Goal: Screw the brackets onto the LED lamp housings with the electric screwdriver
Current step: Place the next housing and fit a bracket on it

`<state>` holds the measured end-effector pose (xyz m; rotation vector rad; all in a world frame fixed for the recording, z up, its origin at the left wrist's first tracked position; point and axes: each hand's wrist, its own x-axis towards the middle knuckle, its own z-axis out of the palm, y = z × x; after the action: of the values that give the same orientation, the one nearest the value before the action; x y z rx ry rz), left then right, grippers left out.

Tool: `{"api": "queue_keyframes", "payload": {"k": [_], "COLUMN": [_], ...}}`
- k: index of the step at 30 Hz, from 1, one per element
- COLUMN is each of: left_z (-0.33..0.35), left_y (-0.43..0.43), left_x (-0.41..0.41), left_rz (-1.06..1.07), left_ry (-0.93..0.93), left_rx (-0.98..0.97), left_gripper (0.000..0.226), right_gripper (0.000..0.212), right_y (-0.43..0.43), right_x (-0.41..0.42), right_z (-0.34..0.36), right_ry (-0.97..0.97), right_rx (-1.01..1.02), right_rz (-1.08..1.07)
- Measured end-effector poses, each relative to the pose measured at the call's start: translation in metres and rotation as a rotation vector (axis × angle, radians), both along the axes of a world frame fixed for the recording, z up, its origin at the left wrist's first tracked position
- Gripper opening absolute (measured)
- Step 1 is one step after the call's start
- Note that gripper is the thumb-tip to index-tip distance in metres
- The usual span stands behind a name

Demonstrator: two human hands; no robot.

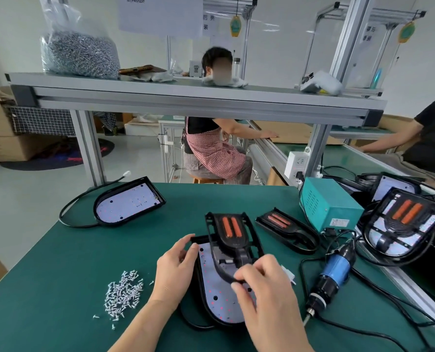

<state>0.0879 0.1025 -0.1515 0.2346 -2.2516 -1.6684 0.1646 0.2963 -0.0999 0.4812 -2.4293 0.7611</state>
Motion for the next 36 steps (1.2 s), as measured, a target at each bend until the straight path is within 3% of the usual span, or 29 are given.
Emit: {"api": "queue_keyframes", "payload": {"k": [3, 7, 13, 18, 23, 27, 31, 34, 36], "left_z": [0.0, 0.003, 0.008, 0.01, 0.01, 0.009, 0.008, 0.008, 0.008], "left_y": [0.0, 0.002, 0.004, 0.003, 0.003, 0.002, 0.002, 0.002, 0.002], "left_x": [0.0, 0.0, 0.004, 0.005, 0.005, 0.004, 0.003, 0.003, 0.004], "left_rz": [-0.004, -0.003, -0.033, -0.046, -0.029, -0.027, -0.028, -0.035, -0.039], "left_ry": [-0.001, -0.019, -0.041, -0.046, -0.063, -0.074, -0.071, -0.074, -0.075], "left_rx": [0.022, 0.049, 0.128, 0.086, 0.05, 0.035, 0.026, 0.032, 0.035], "left_gripper": [0.024, 0.023, 0.018, 0.054, 0.05, 0.06, 0.064, 0.06, 0.058], "right_gripper": [0.028, 0.02, 0.037, 0.032, 0.022, 0.015, 0.021, 0.021, 0.021], "right_y": [-0.001, -0.005, -0.004, 0.002, 0.003, 0.011, 0.013, 0.014, 0.019], "right_x": [0.012, 0.027, 0.039, 0.034, 0.027, 0.019, 0.019, 0.019, 0.014], "right_z": [-0.007, -0.013, -0.016, -0.011, -0.003, -0.006, -0.014, -0.014, -0.008], "right_ry": [0.046, 0.064, -0.024, -0.068, -0.104, -0.129, -0.228, -0.266, -0.325], "right_rx": [0.065, 0.151, 0.215, 0.253, 0.312, 0.262, 0.337, 0.29, 0.106], "right_rz": [-0.003, 0.022, 0.015, 0.015, 0.05, 0.088, 0.123, 0.138, 0.158]}}
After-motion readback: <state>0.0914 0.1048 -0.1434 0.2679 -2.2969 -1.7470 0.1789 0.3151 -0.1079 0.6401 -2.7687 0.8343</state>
